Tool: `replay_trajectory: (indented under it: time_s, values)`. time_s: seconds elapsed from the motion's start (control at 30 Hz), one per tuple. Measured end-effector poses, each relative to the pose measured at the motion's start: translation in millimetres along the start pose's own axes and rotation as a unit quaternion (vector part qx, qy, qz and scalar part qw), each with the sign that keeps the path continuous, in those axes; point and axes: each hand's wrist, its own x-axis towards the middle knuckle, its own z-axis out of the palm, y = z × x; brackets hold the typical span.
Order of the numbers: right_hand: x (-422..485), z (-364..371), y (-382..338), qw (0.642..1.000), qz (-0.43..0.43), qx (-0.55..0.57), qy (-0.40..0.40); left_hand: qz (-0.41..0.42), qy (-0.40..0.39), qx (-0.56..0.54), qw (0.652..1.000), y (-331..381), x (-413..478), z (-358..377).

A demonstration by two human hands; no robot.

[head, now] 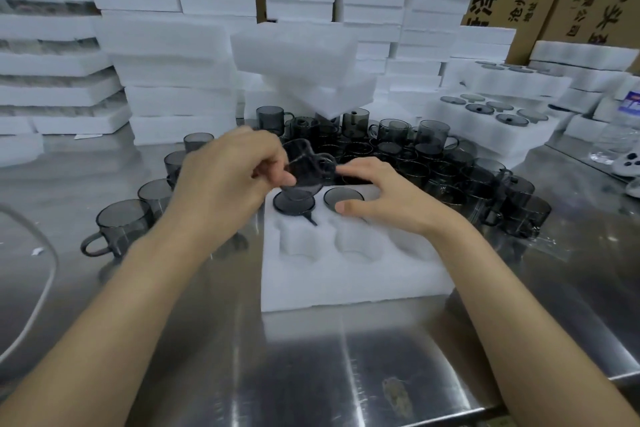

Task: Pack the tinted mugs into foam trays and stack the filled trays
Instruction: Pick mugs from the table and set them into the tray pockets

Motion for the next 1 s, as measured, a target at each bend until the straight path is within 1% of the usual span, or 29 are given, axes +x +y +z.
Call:
replay_trajectory:
  time_s: [0.07, 0.13, 0.2, 0.3, 0.4, 0.47, 0.53, 0.6, 0.7, 0.83, 1.0]
  values:
    - [-4.1, -0.7, -1.2, 0.999, -0.046, 0.020, 0.003, 0.073, -0.002, 0.050, 0.996, 2.5, -1.4, 8.5]
    - [-6.0, -1.2, -1.8, 0.996, -0.082, 0.039, 0.011, 0.160, -0.015, 0.085, 0.983, 2.5, -4.0, 15.0]
    - [-6.2, 0.1, -2.9, 0.993, -0.103, 0.058, 0.017, 0.219, -0.014, 0.111, 0.969, 2.0, -6.3, 20.5]
    - [-6.7, 3.5, -6.2, 0.989, -0.120, 0.080, 0.027, 0.248, 0.010, 0.110, 0.962, 1.9, -7.4, 26.3]
    - [-7.7, 4.9, -7.8, 0.983, -0.140, 0.095, 0.065, 0.263, 0.036, 0.087, 0.960, 3.3, -9.7, 33.3]
    - [-7.4, 4.6, -7.9, 0.978, -0.146, 0.114, 0.099, 0.240, 0.053, 0.054, 0.968, 5.5, -11.6, 38.2]
    - [-6.7, 2.7, -7.7, 0.970, -0.140, 0.143, 0.137, 0.179, 0.082, -0.004, 0.980, 5.4, -11.4, 41.2]
    - [-6.2, 0.1, -6.7, 0.963, -0.122, 0.177, 0.163, 0.125, 0.107, -0.018, 0.986, 2.8, -9.7, 41.4]
    - [-6.0, -2.4, -3.9, 0.955, -0.093, 0.223, 0.173, 0.089, 0.120, 0.025, 0.989, -4.3, -8.5, 39.9]
    - [-6.7, -5.5, 0.0, 0.954, -0.067, 0.223, 0.190, 0.020, 0.101, 0.079, 0.992, -11.8, -9.6, 38.0]
    - [-7.6, -14.0, 7.3, 0.952, -0.037, 0.219, 0.211, -0.070, 0.087, 0.111, 0.987, -26.2, -8.7, 33.1]
